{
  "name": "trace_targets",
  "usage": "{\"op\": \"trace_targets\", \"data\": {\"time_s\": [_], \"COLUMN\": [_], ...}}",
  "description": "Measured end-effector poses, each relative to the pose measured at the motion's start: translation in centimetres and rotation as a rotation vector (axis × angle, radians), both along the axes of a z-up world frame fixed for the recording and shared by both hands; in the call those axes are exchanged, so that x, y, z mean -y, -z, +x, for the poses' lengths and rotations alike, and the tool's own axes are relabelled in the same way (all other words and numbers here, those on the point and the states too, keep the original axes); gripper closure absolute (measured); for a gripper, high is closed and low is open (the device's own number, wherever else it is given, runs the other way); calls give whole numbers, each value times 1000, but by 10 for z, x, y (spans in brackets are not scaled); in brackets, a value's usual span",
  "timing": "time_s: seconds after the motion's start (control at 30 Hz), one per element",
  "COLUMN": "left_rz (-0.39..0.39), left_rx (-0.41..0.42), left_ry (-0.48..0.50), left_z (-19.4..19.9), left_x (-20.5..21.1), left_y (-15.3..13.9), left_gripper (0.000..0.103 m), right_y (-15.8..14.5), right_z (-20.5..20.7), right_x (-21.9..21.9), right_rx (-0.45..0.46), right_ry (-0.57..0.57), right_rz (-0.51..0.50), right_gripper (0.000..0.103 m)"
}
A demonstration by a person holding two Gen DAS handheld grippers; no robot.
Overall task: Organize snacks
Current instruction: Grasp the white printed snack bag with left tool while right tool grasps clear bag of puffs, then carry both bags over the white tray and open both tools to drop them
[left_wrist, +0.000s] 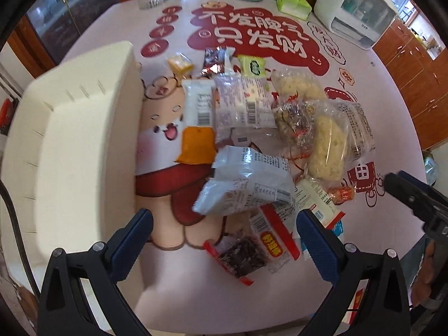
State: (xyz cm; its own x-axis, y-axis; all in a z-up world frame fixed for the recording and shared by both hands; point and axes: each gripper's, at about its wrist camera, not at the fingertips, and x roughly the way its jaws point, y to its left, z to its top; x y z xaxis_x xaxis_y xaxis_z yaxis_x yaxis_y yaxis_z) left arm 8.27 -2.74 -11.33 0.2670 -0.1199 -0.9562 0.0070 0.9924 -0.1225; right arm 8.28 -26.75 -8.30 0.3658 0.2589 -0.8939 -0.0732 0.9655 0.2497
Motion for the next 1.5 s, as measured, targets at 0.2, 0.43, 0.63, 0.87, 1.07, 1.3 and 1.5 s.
{"op": "trace_targets", "data": {"time_s": [0.2, 0.43, 0.63, 0.87, 1.07, 1.3, 1.5], "left_rz": [-10, 15, 19, -7, -25, -17, -81], "left_rx": [-53, -85, -133, -162, -136, -6, 146], "left_ry": [-4, 44, 19, -19, -56, -57, -22], "left_z": [19, 33, 47, 57, 56, 39, 20], "left_x": [12, 26, 28, 26, 17, 7, -8], "left_y": [29, 42, 63, 80, 70, 16, -43], "left_gripper": [1, 1, 1, 11, 36, 37, 37], "right_y": [32, 59, 75, 83, 75, 45, 3], "right_z": [33, 65, 78, 79, 70, 52, 36], "right_x": [-13, -29, -44, -45, -42, -43, -47], "right_rx": [-49, -121, -158, -172, -135, -54, 26], "right_ry": [-54, -76, -99, -115, -125, -135, -110], "right_rz": [36, 64, 47, 62, 67, 71, 53], "right_gripper": [28, 28, 28, 45, 46, 46, 46]}}
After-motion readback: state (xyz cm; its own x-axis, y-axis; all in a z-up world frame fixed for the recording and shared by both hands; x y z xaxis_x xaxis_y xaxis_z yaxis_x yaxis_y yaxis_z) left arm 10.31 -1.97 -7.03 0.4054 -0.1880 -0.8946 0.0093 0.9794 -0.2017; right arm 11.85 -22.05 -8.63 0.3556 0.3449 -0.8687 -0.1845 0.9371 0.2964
